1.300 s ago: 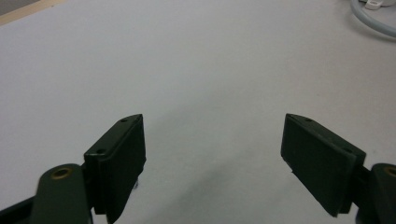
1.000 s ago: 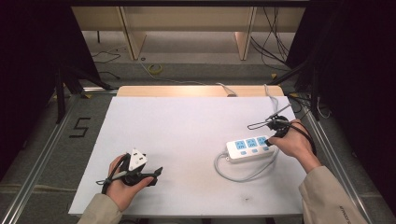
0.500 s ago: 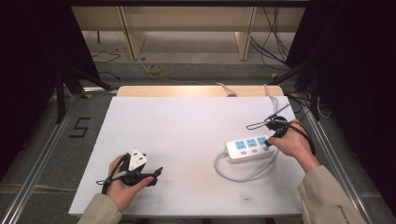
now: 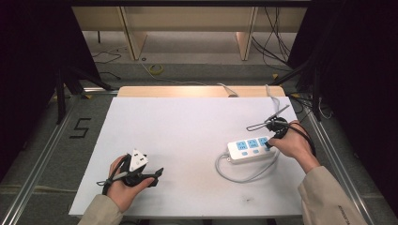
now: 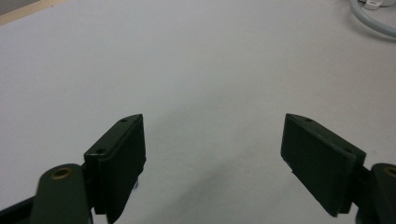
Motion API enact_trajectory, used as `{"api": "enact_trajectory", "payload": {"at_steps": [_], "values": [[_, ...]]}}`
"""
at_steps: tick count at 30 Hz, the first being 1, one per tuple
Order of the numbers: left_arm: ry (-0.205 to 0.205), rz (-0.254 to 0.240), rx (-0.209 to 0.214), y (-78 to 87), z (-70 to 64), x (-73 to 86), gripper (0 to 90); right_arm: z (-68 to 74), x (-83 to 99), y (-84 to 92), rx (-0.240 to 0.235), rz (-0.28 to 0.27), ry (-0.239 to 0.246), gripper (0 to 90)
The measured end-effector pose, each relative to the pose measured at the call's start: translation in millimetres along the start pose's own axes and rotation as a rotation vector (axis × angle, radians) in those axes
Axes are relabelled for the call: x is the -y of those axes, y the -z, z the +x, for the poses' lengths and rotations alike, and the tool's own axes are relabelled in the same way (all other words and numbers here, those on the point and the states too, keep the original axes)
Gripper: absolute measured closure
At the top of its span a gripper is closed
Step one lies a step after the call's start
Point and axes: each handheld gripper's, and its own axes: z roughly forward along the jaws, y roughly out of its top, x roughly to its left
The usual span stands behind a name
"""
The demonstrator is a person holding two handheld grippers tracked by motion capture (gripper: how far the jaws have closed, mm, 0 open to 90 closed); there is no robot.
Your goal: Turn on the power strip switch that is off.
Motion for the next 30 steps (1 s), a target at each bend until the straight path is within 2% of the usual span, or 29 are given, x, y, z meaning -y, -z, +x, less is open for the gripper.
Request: {"api": "enact_trajectory", "payload": {"at_steps": [30], "values": [[-0.001, -0.001, 0.0, 0.0, 0.1, 0.1, 22.0, 1.1, -1.6, -3.5, 0.003, 0.025, 0.002, 90.0]]}}
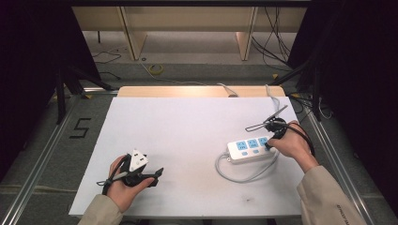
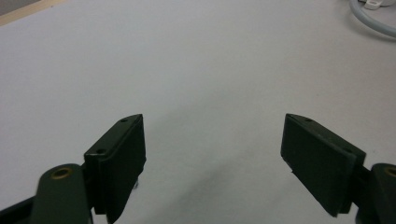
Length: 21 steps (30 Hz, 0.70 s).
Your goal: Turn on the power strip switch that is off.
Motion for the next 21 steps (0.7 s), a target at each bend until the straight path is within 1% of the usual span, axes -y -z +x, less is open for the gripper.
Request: {"api": "enact_trajectory", "payload": {"at_steps": [21], "values": [[-0.001, -0.001, 0.001, 0.0, -0.3, -0.1, 22.0, 0.6, -0.9, -1.5, -0.001, 0.007, 0.001, 90.0]]}}
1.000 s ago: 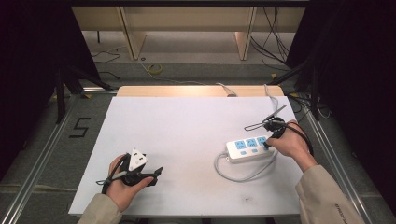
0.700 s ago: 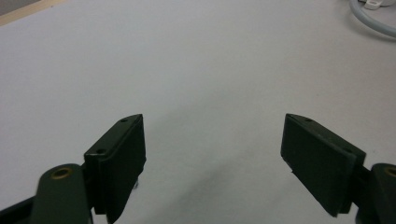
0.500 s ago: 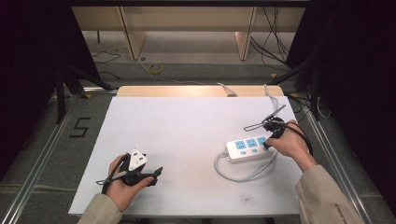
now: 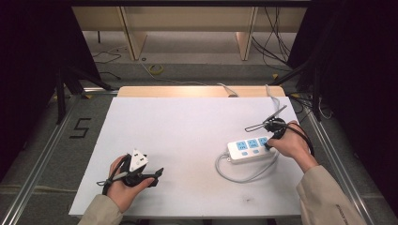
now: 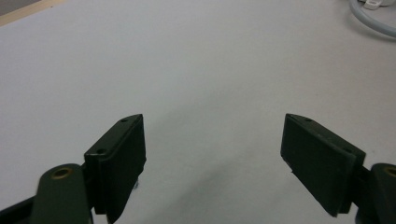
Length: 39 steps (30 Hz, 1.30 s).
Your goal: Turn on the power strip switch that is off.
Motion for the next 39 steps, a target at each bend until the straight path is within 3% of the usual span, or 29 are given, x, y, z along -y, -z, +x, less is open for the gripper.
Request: {"api": "enact_trajectory", "payload": {"at_steps": [39], "values": [[-0.009, 0.0, -0.001, 0.5, -1.0, -0.7, 22.0, 4.2, -1.7, -3.3, 0.026, 0.023, 0.005, 90.0]]}}
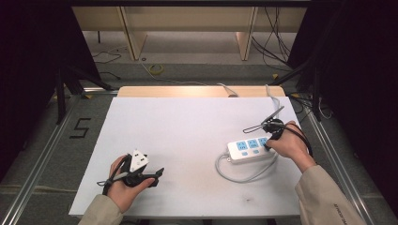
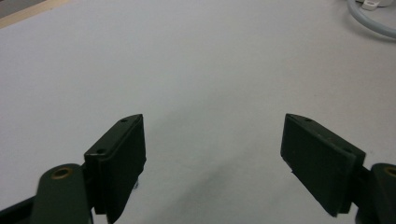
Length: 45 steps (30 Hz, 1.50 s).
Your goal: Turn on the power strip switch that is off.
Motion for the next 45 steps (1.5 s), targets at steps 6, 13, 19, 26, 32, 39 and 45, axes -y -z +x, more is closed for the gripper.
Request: {"api": "enact_trajectory", "payload": {"at_steps": [6, 13, 19, 26, 32, 39, 45], "values": [[0.002, -0.003, 0.001, -0.2, -0.6, -0.2, 22.0, 0.2, 0.1, -0.2, -0.001, 0.002, -0.011, 90.0], [0.001, -0.004, -0.001, -0.3, -0.3, -0.2, 22.1, -1.3, 0.8, -0.6, -0.008, -0.003, -0.012, 90.0], [0.001, -0.003, 0.0, -0.2, -0.3, -0.2, 22.1, -1.1, 1.5, -0.8, -0.006, -0.006, -0.023, 90.0], [0.002, -0.005, 0.001, -0.4, -0.8, -0.2, 22.1, 0.1, 1.5, -1.2, 0.001, -0.006, -0.018, 90.0], [0.001, -0.003, 0.002, -0.7, -1.0, -0.2, 22.1, -0.7, 2.3, -1.3, -0.005, -0.011, -0.025, 90.0], [0.001, -0.003, 0.003, -0.9, -1.2, -0.2, 22.1, -0.2, 1.9, -2.0, -0.002, -0.007, -0.022, 90.0], [0.0, -0.003, 0.003, -1.1, -1.5, -0.2, 22.1, -0.7, 2.3, -1.9, -0.004, -0.009, -0.024, 90.0]]}}
